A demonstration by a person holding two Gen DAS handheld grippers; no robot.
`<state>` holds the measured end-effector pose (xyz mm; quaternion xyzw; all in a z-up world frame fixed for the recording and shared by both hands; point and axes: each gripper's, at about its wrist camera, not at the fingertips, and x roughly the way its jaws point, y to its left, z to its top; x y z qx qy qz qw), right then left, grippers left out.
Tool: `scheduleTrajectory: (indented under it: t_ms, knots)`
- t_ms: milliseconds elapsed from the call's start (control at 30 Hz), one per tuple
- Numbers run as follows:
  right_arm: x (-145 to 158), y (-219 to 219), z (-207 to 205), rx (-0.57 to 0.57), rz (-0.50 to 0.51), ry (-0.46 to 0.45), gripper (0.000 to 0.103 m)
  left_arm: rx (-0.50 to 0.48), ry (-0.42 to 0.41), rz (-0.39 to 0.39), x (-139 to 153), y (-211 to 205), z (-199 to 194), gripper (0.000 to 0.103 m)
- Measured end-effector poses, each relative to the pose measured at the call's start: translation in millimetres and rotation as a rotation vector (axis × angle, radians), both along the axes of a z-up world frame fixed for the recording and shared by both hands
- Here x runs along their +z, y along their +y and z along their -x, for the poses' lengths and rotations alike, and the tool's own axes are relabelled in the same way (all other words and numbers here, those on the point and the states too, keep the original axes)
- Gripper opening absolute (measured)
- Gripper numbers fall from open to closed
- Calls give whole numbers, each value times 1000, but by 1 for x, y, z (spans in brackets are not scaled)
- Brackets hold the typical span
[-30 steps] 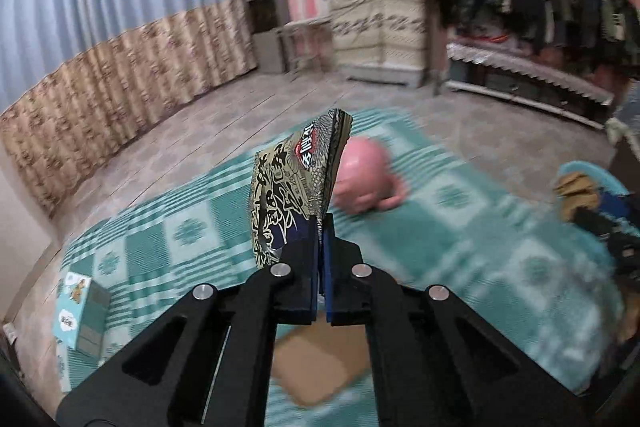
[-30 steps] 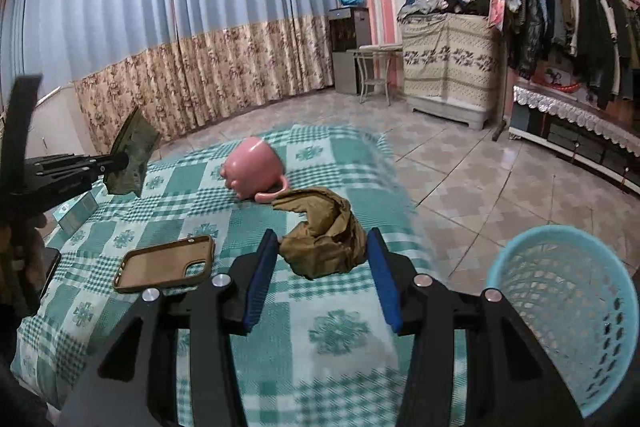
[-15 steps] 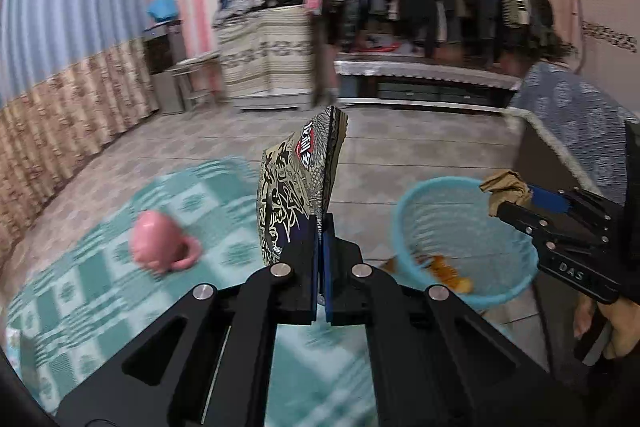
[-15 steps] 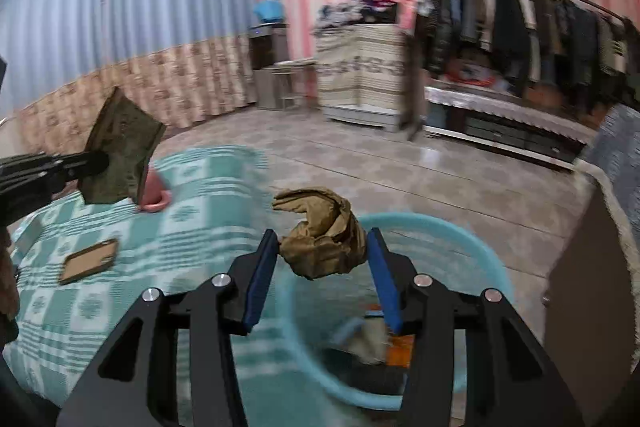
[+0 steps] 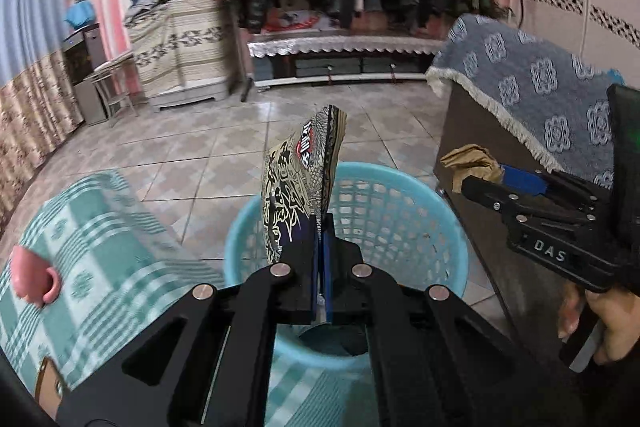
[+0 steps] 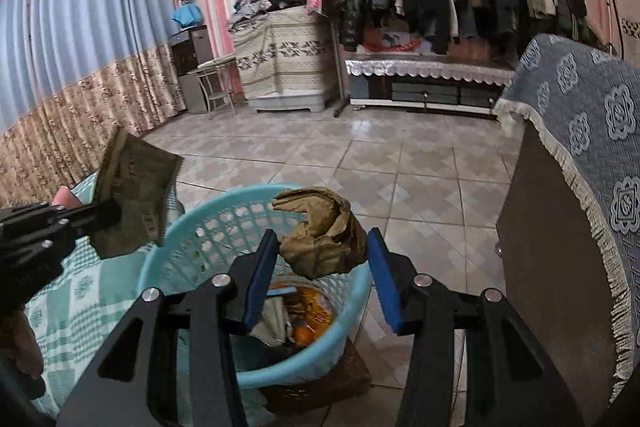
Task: Collect trash
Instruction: 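Open the right gripper to drop the cloth while the left gripper drops the snack bag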
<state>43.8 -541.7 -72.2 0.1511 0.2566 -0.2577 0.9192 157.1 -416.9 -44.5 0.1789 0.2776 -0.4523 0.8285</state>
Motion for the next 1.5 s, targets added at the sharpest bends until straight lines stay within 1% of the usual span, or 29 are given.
scheduleTrajectory:
  t_ms: [67,133,200,300,367,400,433,467,500,533,567,633,733,833,933,967,1000,1033,1067,1100,1167,1400,1500]
  knots:
    - [-4,-5,1,-6,-6,6,46,-5,-5,-30,-9,-15,-2,2]
    - [-7,-9,0,-10,-11,14,46,-16,20,-47,-17,-24,-9,9]
    - [-10,-11,0,-12,-18,19,46,-4,28,-51,-21,-27,-14,15]
    - [-15,-14,-3,-11,-25,23,46,18,54,-54,-26,-30,-23,18]
    - [-16,-14,-4,-8,-30,22,46,44,58,-58,-28,-27,-28,29]
    - [-17,-14,-6,-5,-32,21,46,55,52,-57,-28,-25,-29,40]
    - [-17,-13,-7,1,-32,21,46,79,37,-54,-27,-20,-31,55]
    - [-16,-12,-10,5,-31,22,46,103,23,-46,-24,-15,-32,62]
    - [-17,-10,-13,11,-28,23,46,130,7,-37,-21,-9,-33,75]
    - [-17,-8,-17,19,-27,23,46,169,-17,-23,-16,-1,-35,82]
    - [-17,-6,-20,25,-27,22,46,197,-32,-11,-11,8,-37,84]
    - [-18,-1,-27,40,-26,20,46,244,-58,5,-4,20,-40,93]
    - [-19,12,-46,68,-15,22,46,313,-78,42,7,44,-46,98]
    - [-19,23,-63,82,9,23,48,364,-85,63,14,64,-51,98]
    - [-19,32,-75,85,31,24,48,411,-106,63,17,82,-52,98]
    - [-18,36,-78,85,41,23,55,427,-115,61,17,87,-52,98]
    - [-18,36,-80,82,49,21,69,442,-119,60,17,92,-52,98]
    - [-18,38,-81,75,60,21,74,452,-116,61,17,97,-52,98]
    - [-17,41,-81,65,77,18,84,463,-108,64,17,103,-52,98]
    - [-16,41,-82,62,82,17,90,476,-102,67,18,110,-52,98]
    - [-14,42,-81,52,89,24,97,492,-92,74,18,119,-50,98]
    - [-3,55,-69,64,111,34,99,536,-71,98,24,160,-32,98]
    - [4,69,-55,78,107,23,99,554,-98,110,33,181,-13,98]
